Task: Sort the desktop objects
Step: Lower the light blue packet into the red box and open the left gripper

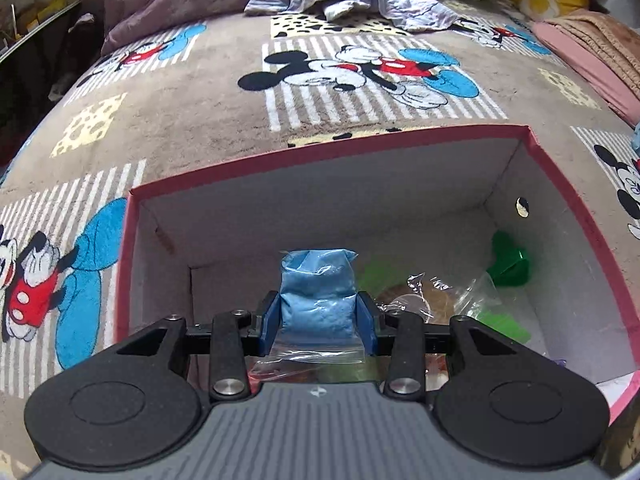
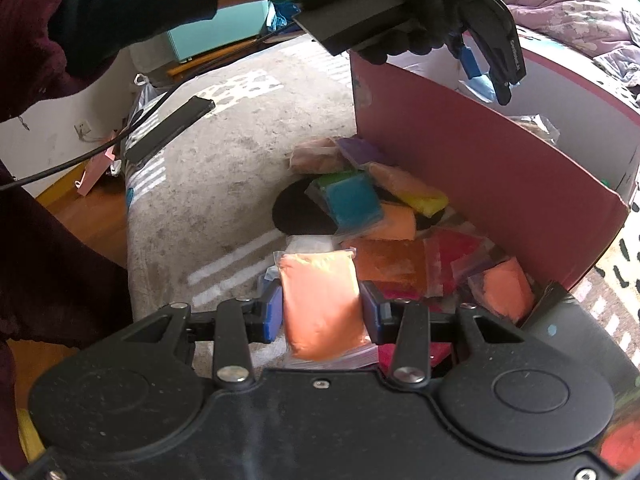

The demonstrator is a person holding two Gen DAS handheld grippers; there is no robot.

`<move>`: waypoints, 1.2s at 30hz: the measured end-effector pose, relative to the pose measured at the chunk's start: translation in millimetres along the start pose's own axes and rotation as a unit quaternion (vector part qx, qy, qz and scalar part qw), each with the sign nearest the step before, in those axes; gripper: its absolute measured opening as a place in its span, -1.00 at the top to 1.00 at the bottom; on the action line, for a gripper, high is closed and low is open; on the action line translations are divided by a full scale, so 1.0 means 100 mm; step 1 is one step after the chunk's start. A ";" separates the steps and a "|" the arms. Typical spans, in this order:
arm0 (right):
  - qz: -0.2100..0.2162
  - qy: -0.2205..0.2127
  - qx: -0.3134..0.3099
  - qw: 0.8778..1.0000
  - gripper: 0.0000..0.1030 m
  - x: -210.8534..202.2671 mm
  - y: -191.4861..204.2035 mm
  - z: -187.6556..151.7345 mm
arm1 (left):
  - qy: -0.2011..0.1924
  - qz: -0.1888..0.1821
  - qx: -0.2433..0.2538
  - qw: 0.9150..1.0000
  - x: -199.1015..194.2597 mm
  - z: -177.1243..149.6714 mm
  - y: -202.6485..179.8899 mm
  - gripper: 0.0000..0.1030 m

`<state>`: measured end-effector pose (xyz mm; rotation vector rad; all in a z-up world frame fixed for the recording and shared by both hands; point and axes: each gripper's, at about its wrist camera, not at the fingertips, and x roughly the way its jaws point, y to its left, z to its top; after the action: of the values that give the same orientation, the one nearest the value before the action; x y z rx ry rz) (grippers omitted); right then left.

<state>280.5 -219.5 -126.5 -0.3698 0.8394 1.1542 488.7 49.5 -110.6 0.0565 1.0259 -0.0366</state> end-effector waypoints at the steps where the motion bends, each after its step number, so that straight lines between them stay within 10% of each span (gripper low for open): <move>1: 0.001 0.001 0.000 1.000 0.23 0.00 0.00 0.00 | 0.002 0.000 0.000 1.000 0.01 0.00 -0.01 0.24; 36: -0.064 -0.010 0.020 0.998 0.23 -0.34 0.00 0.22 | -0.067 -0.040 0.060 0.995 -0.79 -0.36 -0.09 0.03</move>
<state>283.8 -226.6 -86.8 -0.3740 0.8082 1.0187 416.2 42.9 -61.6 0.1214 0.8910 -0.1723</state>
